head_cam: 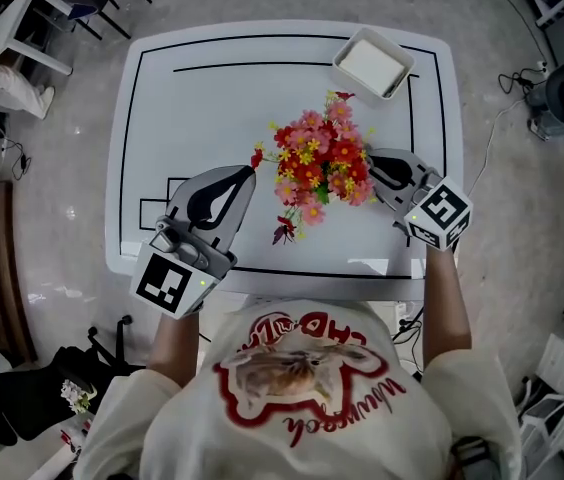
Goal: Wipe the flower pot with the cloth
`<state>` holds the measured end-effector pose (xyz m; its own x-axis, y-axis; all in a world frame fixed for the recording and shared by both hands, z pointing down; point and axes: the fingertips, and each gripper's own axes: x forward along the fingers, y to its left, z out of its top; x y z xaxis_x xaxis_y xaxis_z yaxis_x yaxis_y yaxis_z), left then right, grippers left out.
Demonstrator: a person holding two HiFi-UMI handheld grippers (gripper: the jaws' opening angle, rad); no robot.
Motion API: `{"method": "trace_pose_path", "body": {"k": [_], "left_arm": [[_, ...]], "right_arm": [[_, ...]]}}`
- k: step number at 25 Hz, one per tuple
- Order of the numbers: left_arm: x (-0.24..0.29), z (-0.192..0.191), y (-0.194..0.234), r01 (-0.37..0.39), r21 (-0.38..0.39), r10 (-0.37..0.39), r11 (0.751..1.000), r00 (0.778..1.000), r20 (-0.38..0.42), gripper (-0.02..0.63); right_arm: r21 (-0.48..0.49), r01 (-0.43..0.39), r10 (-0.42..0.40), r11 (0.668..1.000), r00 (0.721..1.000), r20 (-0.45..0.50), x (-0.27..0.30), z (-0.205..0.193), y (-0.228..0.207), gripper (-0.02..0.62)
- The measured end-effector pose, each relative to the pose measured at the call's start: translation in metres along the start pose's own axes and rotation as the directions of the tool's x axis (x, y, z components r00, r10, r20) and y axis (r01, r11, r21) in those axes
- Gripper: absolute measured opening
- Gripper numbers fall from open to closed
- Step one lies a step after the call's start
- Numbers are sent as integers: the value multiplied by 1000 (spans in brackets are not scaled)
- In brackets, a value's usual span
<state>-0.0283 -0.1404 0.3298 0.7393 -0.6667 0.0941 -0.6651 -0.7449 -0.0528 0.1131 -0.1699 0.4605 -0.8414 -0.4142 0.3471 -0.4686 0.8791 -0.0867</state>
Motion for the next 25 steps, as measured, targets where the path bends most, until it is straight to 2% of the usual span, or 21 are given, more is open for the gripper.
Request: {"method": "trace_pose_path", "body": {"k": [15,25], "left_arm": [[-22,-2,-9,70,0,-70,998,998,8,3],[-38,-3,-14,116,3,-116,993,993,20,3]], "right_arm": [[49,133,-132,990,991,-15,-5,-8,23,44],[71,222,-221,973,975,-22,-6,-10,37,44]]}}
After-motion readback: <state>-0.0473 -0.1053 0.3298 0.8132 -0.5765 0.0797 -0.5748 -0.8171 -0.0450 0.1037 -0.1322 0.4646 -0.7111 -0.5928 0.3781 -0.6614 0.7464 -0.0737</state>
